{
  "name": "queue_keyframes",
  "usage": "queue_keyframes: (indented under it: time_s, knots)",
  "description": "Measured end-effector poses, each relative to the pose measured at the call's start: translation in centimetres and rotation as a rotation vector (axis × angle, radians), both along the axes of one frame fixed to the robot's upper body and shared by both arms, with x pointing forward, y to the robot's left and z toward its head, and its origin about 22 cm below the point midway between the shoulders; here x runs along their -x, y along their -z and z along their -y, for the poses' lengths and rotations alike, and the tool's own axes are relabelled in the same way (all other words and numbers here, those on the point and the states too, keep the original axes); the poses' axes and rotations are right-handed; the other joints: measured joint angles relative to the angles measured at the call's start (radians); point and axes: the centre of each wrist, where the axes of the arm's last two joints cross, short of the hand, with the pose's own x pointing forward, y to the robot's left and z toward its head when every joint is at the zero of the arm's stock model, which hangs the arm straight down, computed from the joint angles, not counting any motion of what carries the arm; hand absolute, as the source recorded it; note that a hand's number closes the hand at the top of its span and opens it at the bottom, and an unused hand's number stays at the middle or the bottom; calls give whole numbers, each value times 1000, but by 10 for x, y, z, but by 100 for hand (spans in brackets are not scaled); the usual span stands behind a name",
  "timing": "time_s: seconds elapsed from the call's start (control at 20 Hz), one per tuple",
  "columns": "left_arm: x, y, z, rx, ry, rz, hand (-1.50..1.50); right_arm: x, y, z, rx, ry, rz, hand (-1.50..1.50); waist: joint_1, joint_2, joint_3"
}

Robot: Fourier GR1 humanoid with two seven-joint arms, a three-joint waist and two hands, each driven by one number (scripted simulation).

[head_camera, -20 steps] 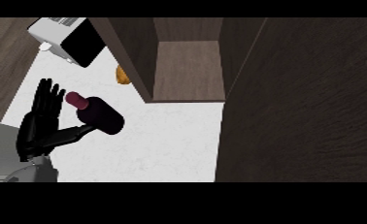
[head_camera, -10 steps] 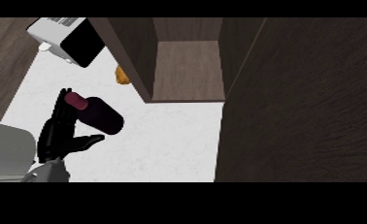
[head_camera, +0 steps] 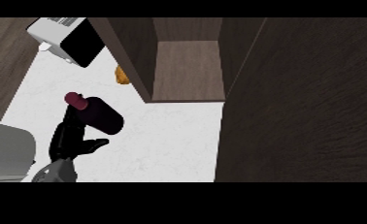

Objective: Pick up the wine, place it into the cabinet and close the cabinet

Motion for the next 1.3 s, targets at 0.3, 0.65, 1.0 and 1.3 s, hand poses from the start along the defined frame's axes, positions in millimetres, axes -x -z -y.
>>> queue_keyframes:
  time_s: [0.3,0.65,1.0,1.3]
  knots:
    - [-2,14,2,62,-31,26,-150,-2,-1,0,3,1,-3,-150,-4,2,-1]
    - [-10,18,4,94,-17,29,150,-1,-2,-5,-11,-19,-21,-150,-7,2,-1]
    - [-23,17,20,159,75,12,150,-1,1,-4,-9,-18,-19,-150,-11,4,-1]
    - [-29,14,29,41,97,65,150,-1,0,-1,4,-8,-16,-150,-10,2,-1]
